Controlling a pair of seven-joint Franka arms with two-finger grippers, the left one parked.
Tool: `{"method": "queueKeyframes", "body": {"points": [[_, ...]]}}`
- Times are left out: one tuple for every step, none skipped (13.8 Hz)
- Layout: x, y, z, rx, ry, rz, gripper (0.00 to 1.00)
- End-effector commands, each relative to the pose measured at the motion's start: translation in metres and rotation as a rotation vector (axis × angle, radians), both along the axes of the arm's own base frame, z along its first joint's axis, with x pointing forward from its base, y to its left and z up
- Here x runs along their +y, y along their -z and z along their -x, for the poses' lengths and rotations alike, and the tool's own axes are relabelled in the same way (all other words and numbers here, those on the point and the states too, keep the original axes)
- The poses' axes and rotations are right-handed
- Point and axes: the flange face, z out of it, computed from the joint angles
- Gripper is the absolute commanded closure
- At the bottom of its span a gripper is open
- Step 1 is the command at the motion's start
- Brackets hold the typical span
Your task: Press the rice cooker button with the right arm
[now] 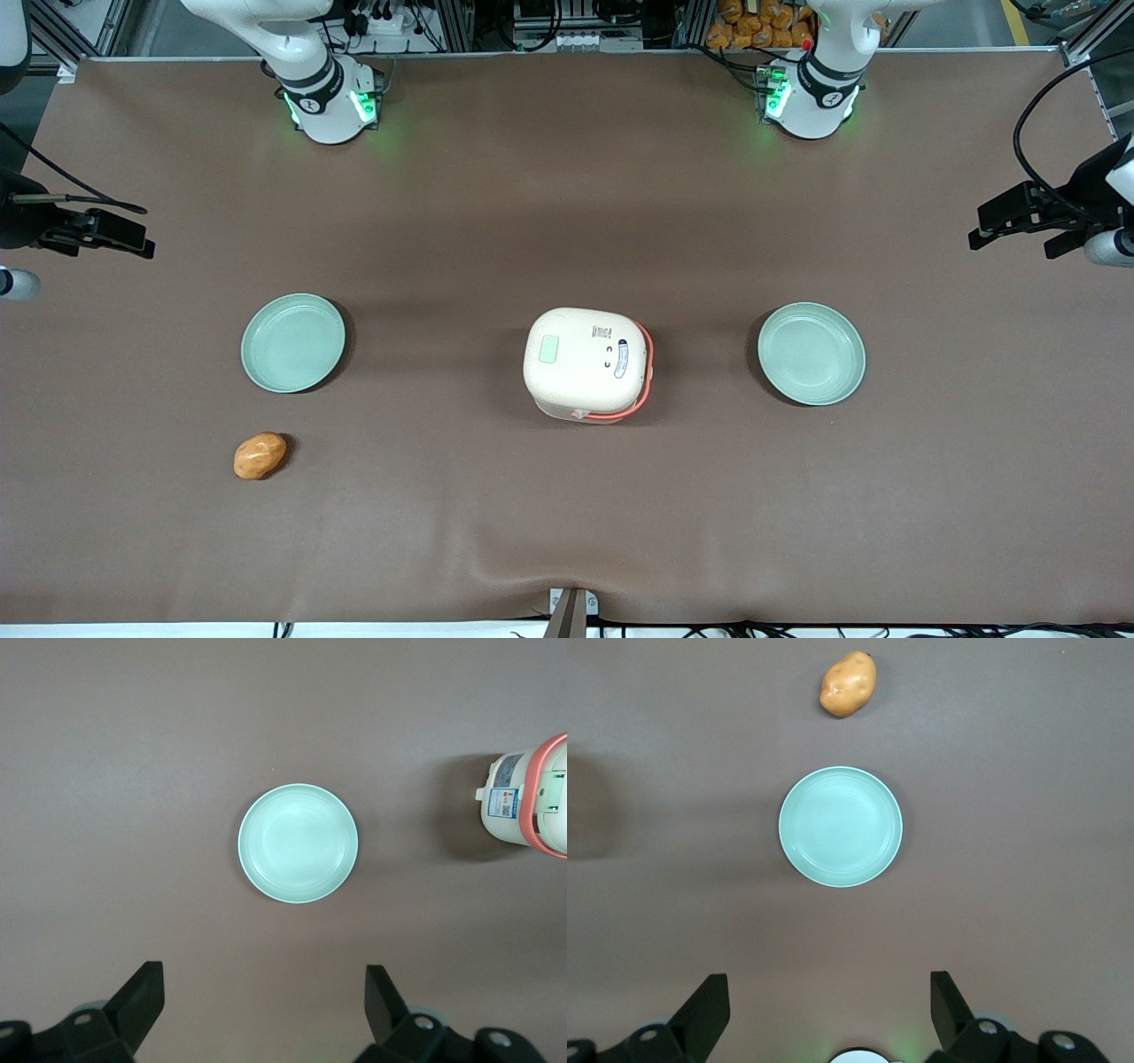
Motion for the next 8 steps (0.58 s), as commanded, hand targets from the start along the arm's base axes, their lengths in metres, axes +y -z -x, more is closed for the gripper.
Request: {"method": "queueKeyframes", "body": {"points": [[0.001,-0.008,0.006,-0.009,0.000,0.018,0.00],[0.002,-0.008,0.006,-0.007,-0.003,0.018,0.00],[0.002,-0.008,0.006,-0.007,-0.003,0.016,0.00],[0.003,-0.007,0.006,-0.008,-0.013,0.012,0.00],[0.010,-0.006,0.006,-0.002,-0.024,0.004,0.00],[0.023,-0.005,0.007,0.006,-0.048,0.010,0.00],[0.032,-0.004,0.008,0.014,-0.056,0.012,0.00],[0.045,-0.005,0.008,0.009,-0.082,0.017,0.00]]}}
